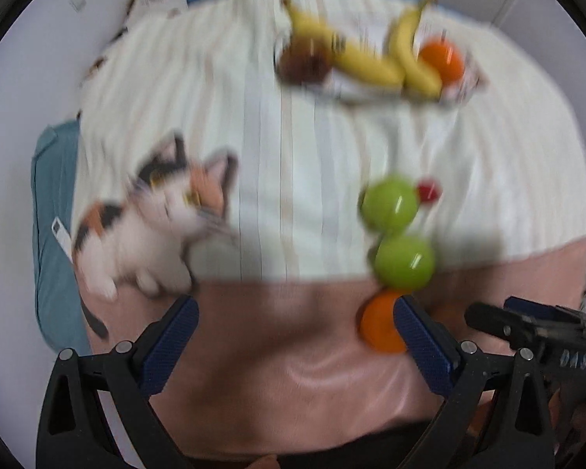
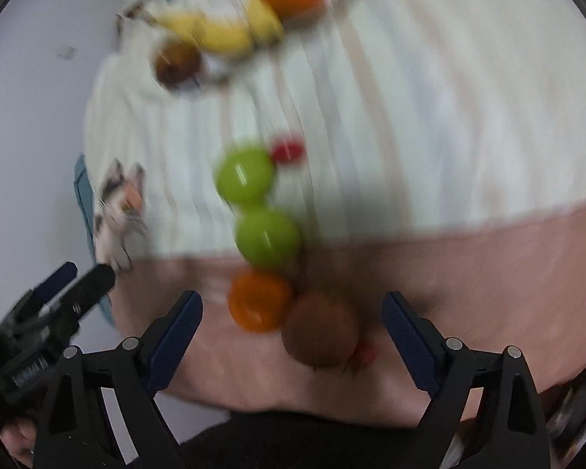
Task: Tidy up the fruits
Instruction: 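Grasp the second orange with the left tool while the right tool grasps the red apple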
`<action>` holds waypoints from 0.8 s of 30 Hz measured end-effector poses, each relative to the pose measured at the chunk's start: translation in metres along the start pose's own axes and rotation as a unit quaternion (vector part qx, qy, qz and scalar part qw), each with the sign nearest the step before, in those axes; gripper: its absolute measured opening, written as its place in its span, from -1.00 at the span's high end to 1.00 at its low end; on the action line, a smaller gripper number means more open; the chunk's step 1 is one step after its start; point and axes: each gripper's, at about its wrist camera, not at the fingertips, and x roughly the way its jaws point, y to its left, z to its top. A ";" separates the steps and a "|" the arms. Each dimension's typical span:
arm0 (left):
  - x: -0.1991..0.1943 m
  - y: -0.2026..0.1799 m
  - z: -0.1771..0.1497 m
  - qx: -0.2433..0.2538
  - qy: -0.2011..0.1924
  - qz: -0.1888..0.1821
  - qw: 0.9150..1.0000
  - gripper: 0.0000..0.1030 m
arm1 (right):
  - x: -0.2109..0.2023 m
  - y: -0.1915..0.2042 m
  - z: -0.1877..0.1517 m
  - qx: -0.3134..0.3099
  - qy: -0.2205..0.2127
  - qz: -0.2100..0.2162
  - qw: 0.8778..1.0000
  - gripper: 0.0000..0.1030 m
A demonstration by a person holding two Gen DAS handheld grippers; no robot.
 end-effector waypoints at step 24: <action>0.082 -0.104 -0.034 0.089 0.083 -0.032 0.992 -0.28 | -0.014 -0.078 -0.028 0.006 -0.025 -0.109 0.994 -0.32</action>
